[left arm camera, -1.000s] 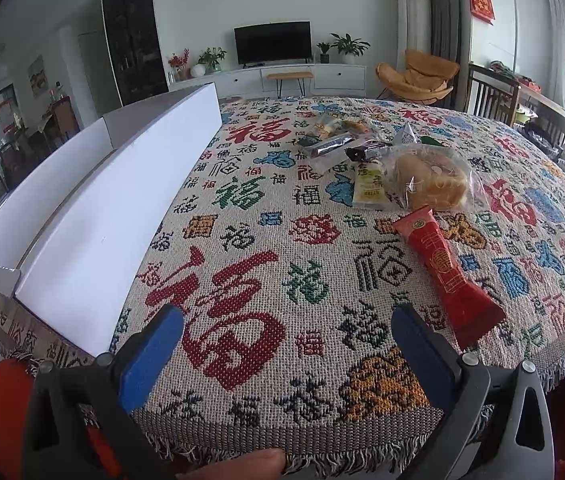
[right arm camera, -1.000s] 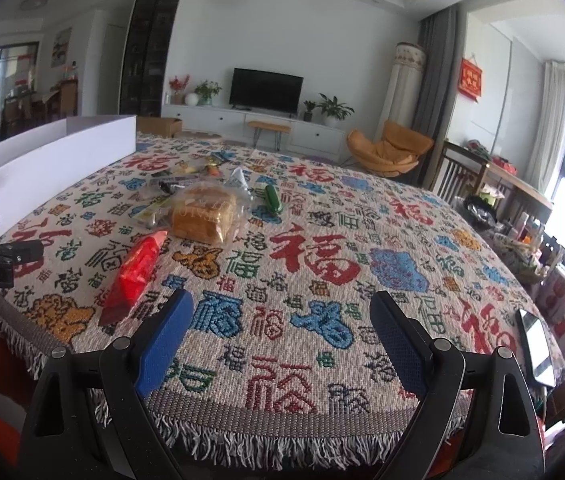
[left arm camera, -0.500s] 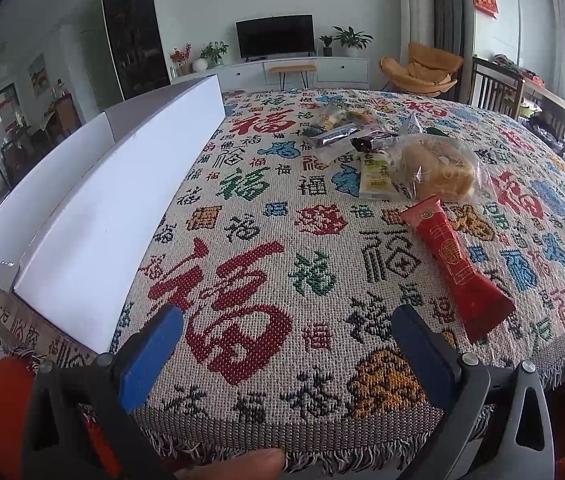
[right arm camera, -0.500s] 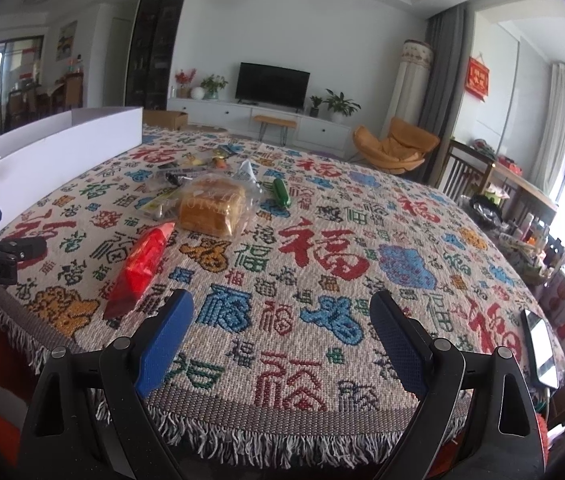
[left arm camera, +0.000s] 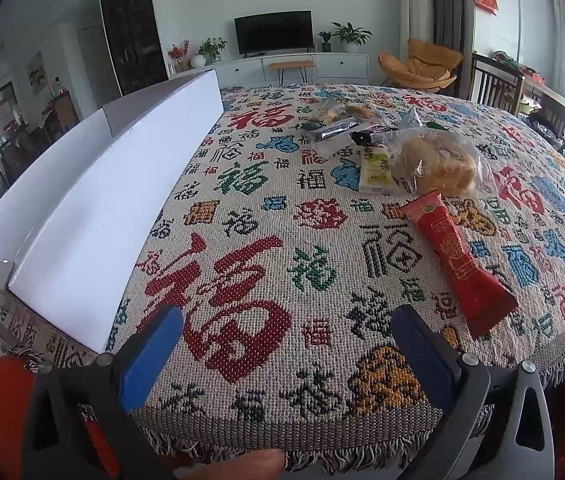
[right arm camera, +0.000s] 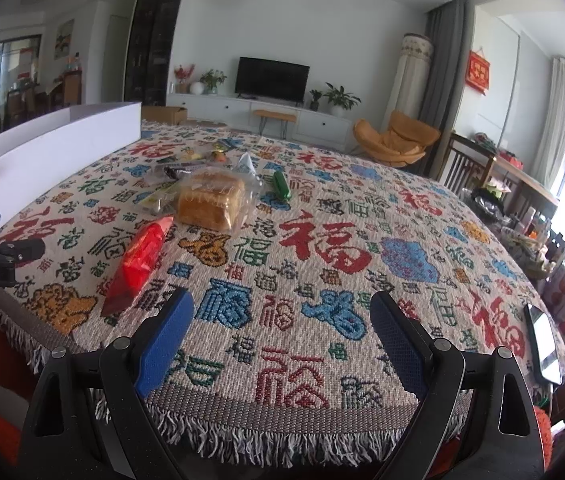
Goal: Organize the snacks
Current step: 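Move both tools toward the snack pile on the patterned cloth, then grasp the red wrapped snack stick with the right gripper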
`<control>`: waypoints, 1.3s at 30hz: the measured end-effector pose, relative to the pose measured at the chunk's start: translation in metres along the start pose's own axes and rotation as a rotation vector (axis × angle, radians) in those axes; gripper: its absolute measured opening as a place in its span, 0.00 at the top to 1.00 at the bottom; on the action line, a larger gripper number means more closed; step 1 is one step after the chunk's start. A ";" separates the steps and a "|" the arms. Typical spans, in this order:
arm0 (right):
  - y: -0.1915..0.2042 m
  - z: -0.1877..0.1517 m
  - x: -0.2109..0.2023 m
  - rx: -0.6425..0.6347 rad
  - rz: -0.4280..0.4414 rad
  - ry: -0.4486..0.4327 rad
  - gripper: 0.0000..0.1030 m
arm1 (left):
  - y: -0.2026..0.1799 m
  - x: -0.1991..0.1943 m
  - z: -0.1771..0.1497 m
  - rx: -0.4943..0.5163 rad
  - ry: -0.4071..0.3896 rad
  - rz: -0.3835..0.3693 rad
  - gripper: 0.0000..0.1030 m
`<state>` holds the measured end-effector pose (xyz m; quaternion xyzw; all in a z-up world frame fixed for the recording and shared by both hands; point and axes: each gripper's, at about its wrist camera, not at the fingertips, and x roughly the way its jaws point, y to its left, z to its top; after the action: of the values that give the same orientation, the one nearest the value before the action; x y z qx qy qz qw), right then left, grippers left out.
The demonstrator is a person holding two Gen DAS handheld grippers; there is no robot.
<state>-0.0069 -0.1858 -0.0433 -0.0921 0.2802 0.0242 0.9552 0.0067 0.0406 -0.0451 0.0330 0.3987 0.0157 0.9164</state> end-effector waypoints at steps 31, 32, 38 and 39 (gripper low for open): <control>0.051 0.040 0.097 0.110 0.448 0.359 0.11 | 0.031 0.035 -0.007 -0.102 0.121 0.016 0.00; 0.059 0.041 0.105 0.098 0.463 0.384 0.11 | 0.032 0.037 -0.008 -0.108 0.129 0.013 0.00; 0.090 0.050 0.127 0.051 0.481 0.450 0.11 | 0.038 0.044 -0.010 -0.120 0.150 0.008 0.00; 0.093 0.049 0.128 0.044 0.474 0.457 0.12 | 0.038 0.046 -0.010 -0.121 0.157 0.003 0.00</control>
<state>0.1179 -0.0862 -0.0868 -0.0065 0.5015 0.2186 0.8371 0.0304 0.0812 -0.0829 -0.0234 0.4677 0.0437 0.8825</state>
